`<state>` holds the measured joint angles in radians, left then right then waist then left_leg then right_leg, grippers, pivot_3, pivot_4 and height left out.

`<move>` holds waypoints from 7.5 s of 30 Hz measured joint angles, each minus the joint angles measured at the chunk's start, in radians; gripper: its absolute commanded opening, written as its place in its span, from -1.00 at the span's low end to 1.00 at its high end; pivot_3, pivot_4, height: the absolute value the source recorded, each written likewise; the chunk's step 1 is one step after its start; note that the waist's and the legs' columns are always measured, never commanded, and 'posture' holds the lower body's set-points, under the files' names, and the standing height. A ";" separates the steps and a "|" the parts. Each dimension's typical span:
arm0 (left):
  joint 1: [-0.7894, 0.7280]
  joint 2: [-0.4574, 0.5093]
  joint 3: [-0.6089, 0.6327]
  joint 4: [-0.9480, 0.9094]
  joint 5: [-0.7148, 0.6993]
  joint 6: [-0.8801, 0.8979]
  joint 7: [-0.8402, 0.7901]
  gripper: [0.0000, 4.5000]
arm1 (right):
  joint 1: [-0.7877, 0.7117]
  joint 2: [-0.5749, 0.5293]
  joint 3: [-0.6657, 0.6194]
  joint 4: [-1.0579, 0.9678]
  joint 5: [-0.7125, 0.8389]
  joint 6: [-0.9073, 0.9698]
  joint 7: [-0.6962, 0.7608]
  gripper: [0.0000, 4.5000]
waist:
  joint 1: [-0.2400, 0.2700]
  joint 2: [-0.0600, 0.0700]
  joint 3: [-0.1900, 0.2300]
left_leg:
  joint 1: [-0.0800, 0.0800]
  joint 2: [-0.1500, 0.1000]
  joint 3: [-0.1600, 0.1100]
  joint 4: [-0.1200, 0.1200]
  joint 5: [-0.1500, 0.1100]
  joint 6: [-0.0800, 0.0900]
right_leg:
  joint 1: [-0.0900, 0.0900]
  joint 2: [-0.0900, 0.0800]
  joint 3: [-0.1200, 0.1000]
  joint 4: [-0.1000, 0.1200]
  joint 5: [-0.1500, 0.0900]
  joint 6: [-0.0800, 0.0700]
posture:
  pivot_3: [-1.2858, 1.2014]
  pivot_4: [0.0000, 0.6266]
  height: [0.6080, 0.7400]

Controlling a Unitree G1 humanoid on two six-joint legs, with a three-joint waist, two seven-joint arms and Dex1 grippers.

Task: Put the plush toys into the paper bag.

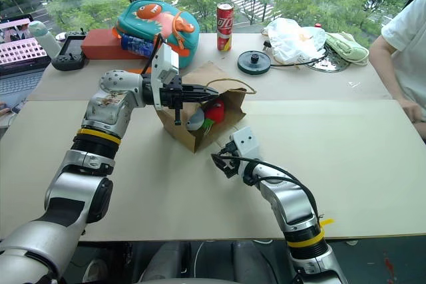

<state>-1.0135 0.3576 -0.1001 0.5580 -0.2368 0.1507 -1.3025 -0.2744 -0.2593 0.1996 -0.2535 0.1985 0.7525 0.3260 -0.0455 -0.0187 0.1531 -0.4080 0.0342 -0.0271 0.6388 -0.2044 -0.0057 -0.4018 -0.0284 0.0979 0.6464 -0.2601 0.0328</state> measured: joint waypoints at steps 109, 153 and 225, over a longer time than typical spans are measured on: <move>0.527 0.301 0.193 -0.659 -0.325 0.531 0.184 0.85 | 0.025 -0.479 -0.415 -0.557 0.752 0.320 0.257 1.00 | 0.007 0.000 0.000 | -0.002 0.001 0.001 -0.003 0.000 0.000 | -0.001 -0.001 0.000 -0.005 -0.003 0.001 | 0.03 -0.52 0.98; 0.786 0.034 0.040 -0.900 -0.111 0.262 0.642 0.93 | -0.116 -0.589 -0.328 -0.462 0.887 0.229 0.122 1.00 | 0.006 0.000 0.000 | 0.000 0.001 0.002 -0.003 0.000 0.000 | 0.001 -0.001 0.001 -0.005 -0.001 -0.001 | 0.03 -0.52 0.98; 0.580 0.244 0.204 -0.720 -0.335 0.310 0.321 -1.00 | 0.015 -0.568 -0.668 -0.444 0.798 0.318 0.295 1.00 | 0.003 0.000 0.000 | -0.001 0.001 0.002 -0.005 0.000 0.000 | -0.001 -0.001 0.001 -0.005 -0.001 -0.002 | 0.03 -0.52 0.98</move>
<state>-0.4334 0.6018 0.1039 -0.1624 -0.5717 0.4609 -0.9817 -0.2594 -0.8276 -0.4683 -0.6979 0.9966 1.0706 0.6209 -0.0427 -0.0187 0.1535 -0.4091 0.0352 -0.0254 0.6341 -0.2045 -0.0056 -0.4023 -0.0291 0.0986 0.6413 -0.2614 0.0309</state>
